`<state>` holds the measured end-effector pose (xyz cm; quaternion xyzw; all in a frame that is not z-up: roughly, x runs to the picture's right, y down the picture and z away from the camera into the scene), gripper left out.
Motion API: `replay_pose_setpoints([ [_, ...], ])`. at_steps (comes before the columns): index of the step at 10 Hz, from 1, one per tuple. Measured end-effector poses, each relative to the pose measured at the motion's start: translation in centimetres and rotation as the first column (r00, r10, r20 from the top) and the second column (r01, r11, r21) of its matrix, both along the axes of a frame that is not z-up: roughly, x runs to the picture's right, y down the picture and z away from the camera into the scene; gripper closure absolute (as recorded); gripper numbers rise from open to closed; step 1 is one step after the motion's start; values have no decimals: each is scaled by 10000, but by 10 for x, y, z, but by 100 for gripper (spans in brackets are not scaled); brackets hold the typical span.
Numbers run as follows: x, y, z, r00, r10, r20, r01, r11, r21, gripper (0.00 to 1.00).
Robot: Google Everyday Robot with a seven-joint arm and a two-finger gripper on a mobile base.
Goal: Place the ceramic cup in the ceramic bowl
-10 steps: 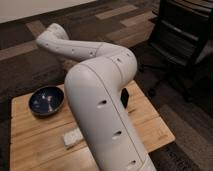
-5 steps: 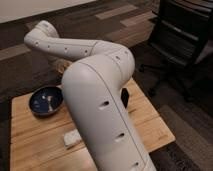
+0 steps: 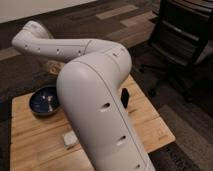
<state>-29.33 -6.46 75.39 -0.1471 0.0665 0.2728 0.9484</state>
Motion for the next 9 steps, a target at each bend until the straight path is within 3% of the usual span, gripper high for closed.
replay_pose_setpoints([
  [2,-27,33,-19,9946,-956,408,955,9954,53,100],
  [5,-71,66,-28,9687,-2261,1022,2238,9740,340,100],
  [7,-89,86,-23,9564,-2616,1300,2597,9652,316,100],
  [9,-81,102,-8,9641,-2411,1115,2425,9701,6,100],
])
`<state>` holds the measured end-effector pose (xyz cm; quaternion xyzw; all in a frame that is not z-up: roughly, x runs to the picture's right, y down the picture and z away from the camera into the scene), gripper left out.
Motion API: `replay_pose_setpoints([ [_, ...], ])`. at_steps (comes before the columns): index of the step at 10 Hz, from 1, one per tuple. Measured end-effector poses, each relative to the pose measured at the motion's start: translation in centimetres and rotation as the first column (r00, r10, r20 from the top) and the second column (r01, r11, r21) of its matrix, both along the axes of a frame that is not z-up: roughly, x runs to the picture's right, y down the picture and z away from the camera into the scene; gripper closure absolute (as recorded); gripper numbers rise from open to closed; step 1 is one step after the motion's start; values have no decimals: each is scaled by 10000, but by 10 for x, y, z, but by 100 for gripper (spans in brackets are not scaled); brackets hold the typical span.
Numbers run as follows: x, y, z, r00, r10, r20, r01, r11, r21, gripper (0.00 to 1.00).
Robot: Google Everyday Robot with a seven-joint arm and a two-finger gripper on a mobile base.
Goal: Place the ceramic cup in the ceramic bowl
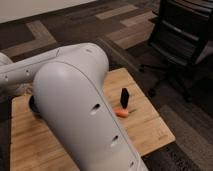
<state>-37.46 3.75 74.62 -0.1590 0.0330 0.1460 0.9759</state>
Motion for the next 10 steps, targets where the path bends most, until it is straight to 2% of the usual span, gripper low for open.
replay_pose_setpoints([
  [2,14,15,18,9989,250,-402,-265,9990,-370,100],
  [4,15,21,31,9985,315,-457,-342,9976,-596,100],
  [10,-4,18,26,9999,-92,-67,89,9984,-562,100],
])
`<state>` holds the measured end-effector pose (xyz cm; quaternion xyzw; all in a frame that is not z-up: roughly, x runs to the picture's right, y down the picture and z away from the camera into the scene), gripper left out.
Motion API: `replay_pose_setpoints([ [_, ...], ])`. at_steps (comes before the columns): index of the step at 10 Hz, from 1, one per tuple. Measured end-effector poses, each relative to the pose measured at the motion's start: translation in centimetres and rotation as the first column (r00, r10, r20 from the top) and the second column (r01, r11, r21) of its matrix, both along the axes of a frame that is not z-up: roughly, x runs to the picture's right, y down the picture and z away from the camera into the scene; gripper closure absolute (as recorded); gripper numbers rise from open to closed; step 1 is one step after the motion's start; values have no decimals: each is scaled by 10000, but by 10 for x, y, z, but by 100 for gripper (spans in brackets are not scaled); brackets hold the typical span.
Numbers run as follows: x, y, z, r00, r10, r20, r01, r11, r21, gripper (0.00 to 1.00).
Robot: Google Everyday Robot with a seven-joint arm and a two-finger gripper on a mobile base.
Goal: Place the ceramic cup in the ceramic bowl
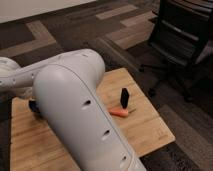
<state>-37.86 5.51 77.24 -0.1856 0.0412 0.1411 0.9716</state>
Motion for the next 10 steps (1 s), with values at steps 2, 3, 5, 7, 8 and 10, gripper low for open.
replay_pose_setpoints([
  [2,0,3,-5,9999,-114,24,114,9999,-8,100],
  [3,0,5,-8,9999,-149,38,149,9999,-32,100],
  [5,2,11,-14,9999,-135,32,136,9999,-100,100],
  [7,7,16,-16,9999,-106,-55,105,9997,-206,100],
  [8,10,17,-14,9999,-60,-138,57,9996,-263,100],
  [10,13,14,-8,9997,33,-254,-39,9998,-218,100],
])
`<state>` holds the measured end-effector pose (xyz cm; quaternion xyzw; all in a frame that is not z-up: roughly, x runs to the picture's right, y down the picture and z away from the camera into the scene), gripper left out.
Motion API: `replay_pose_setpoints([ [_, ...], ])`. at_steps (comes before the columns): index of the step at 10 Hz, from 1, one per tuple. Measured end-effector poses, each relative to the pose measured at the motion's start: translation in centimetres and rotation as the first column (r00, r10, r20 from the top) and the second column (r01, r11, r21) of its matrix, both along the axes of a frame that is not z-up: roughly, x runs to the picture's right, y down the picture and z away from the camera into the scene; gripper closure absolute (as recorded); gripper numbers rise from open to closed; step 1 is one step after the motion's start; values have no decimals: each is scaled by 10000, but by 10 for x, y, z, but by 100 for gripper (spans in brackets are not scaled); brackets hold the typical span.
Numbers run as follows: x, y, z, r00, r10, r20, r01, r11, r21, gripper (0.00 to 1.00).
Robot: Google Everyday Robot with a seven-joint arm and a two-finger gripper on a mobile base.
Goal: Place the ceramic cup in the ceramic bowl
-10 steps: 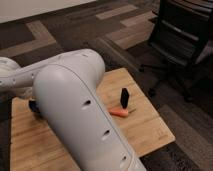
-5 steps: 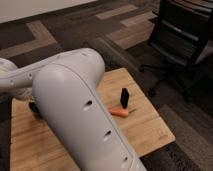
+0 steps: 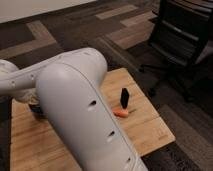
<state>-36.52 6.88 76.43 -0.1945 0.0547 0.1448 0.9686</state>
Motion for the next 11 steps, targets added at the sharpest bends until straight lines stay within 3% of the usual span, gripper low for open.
replay_pose_setpoints([
  [6,-12,-8,7,9998,-89,185,84,9996,272,98],
  [11,-11,-8,7,9998,-85,179,80,9996,276,37],
])
